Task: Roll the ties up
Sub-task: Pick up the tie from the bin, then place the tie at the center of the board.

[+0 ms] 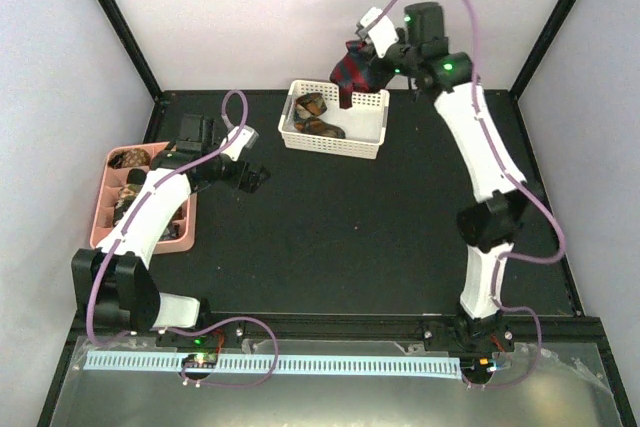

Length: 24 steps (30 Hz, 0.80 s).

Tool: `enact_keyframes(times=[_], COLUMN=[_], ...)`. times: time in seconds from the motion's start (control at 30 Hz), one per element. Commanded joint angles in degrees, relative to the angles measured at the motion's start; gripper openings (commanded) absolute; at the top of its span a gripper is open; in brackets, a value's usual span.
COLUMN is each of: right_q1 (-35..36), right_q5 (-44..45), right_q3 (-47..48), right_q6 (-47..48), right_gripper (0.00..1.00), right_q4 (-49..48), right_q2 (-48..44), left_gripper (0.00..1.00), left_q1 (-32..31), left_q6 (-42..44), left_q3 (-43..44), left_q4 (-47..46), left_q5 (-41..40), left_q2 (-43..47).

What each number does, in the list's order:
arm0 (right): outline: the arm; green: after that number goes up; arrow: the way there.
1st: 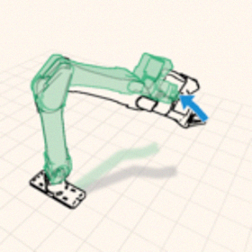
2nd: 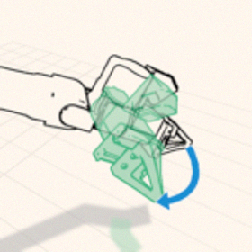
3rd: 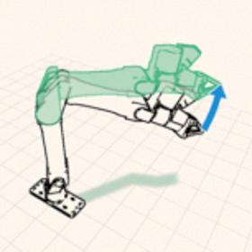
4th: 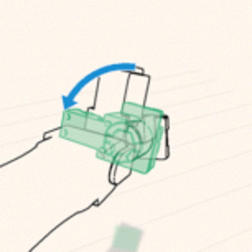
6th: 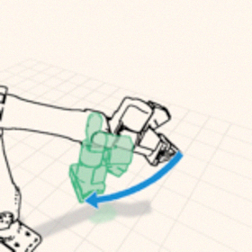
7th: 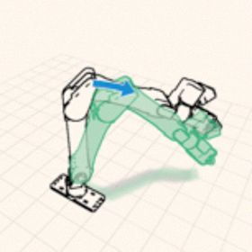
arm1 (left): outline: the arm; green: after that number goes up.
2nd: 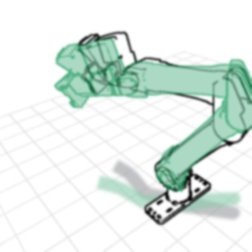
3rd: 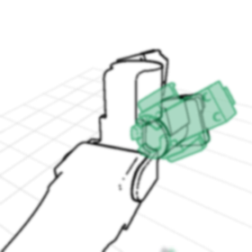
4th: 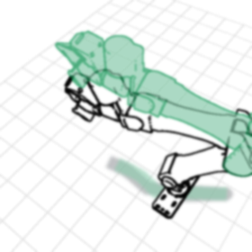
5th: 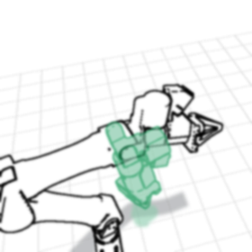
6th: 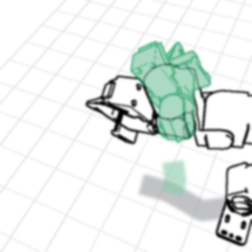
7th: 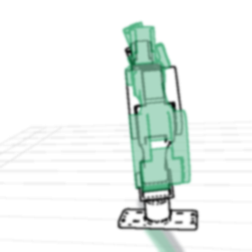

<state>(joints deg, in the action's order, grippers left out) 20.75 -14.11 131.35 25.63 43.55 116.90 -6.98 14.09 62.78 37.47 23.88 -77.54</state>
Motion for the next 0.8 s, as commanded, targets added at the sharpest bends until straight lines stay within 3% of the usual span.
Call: enact_keyframes(times=[0.0, 0.1, 0.13, 0.17, 0.2, 0.23, 0.37, 0.6, 0.77], right_q1=[-0.3, -0.3, -0.3, -0.4, -0.4, -0.5, -0.8, -3.0, -7.5], right_q5=[-12.9, -21.8, -22.0, -20.8, -19.5, -18.0, -19.5, -23.7, -26.7], right_q3=[1.5, -1.9, -3.7, -6.0, -11.2, -14.6, -33.7, -56.6, -64.1], right_q6=[-3.9, -2.3, -1.1, -0.4, 0.9, 1.6, 2.4, -1.0, 1.7], right_gripper=[0.02, 0.04, 0.27, 0.59, 0.85, 0.98, 1.0, 0.97, 0.86], right_q4=[4.7, 10.2, 12.2, 13.7, 14.6, 14.7, 14.9, 11.0, 10.5], right_q2=[-10.1, -14.9, -16.4, -18.6, -20.5, -22.5, -29.4, -37.3, -37.3], left_gripper=[0.99, 0.99, 0.99, 0.99, 0.99, 0.99, 0.99, 0.99, 0.99], left_q1=[1.4, 1.9, 2.0, 2.1, 2.2, 2.4, 2.4, 0.8, -9.5], left_q6=[-0.1, 0.9, 1.3, 1.7, 2.1, 2.7, 6.4, 22.2, 28.1], left_q3=[2.9, 3.4, 3.5, 3.6, 3.7, 3.5, 2.6, 0.4, 0.2], left_q4=[0.1, 0.5, 0.7, 1.0, 1.3, 1.5, 2.5, 8.4, 10.6], left_q5=[-0.7, -0.2, -0.3, -0.6, -0.9, -1.0, -0.2, 12.9, 12.5], left_q2=[2.7, 3.3, 3.5, 3.6, 3.8, 3.8, 5.8, 6.6, 4.5])
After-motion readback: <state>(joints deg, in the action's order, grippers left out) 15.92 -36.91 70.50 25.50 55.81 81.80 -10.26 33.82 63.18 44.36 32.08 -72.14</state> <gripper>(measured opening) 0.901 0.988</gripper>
